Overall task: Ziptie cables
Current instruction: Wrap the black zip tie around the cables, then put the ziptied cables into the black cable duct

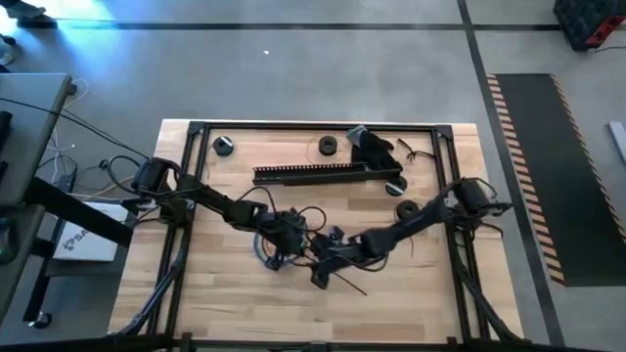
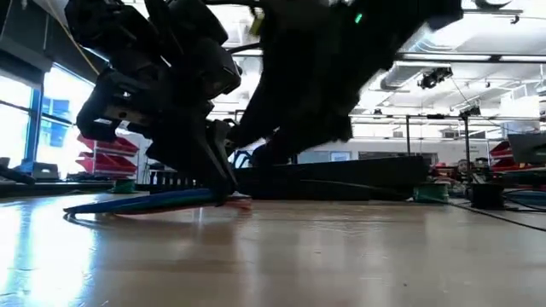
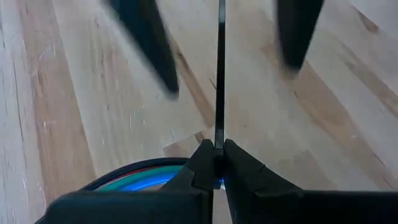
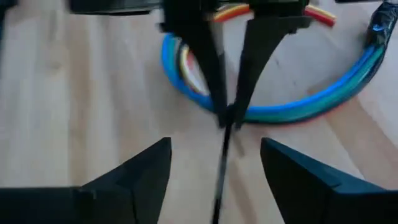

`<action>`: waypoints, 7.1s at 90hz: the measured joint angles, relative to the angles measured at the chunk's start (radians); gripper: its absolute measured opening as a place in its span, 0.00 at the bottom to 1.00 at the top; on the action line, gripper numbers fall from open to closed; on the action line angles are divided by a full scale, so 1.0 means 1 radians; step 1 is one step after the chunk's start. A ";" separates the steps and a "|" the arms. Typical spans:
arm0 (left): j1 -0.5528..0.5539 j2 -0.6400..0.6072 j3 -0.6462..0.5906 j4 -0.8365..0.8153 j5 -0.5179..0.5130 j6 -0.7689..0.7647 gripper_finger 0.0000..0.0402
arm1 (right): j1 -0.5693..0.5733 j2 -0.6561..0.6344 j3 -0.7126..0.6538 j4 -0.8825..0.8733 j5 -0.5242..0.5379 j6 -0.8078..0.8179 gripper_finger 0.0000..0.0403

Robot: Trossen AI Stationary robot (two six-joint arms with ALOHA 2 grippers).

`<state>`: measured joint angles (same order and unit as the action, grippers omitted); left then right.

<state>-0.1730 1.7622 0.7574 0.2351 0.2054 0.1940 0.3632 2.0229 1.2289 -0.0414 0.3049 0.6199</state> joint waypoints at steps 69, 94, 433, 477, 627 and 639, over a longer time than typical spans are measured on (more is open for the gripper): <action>0.000 0.000 0.000 -0.002 0.006 -0.008 0.10 | -0.011 0.058 0.000 0.068 -0.020 -0.013 0.01; -0.001 0.000 0.000 -0.001 -0.005 -0.008 0.26 | -0.010 0.058 0.000 0.054 -0.024 0.035 0.00; 0.677 -0.404 0.212 -0.927 -0.012 -0.374 0.29 | -0.782 -0.407 0.000 -0.685 -0.562 -0.569 0.49; 0.597 -0.380 0.249 -1.059 0.039 -0.479 0.21 | -0.602 -0.297 0.023 -0.515 -0.716 -0.792 0.46; 0.322 -0.820 0.237 -1.164 -0.008 -0.714 0.13 | -0.268 0.331 0.651 -1.014 -0.685 -0.802 0.27; 0.322 -0.820 0.237 -1.161 -0.010 -0.706 0.13 | -0.276 0.283 0.649 -1.036 -0.700 -0.815 0.47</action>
<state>0.1486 0.9424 0.9947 -0.9264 0.1955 -0.5120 0.0872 2.3061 1.8776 -1.0774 -0.3947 -0.1948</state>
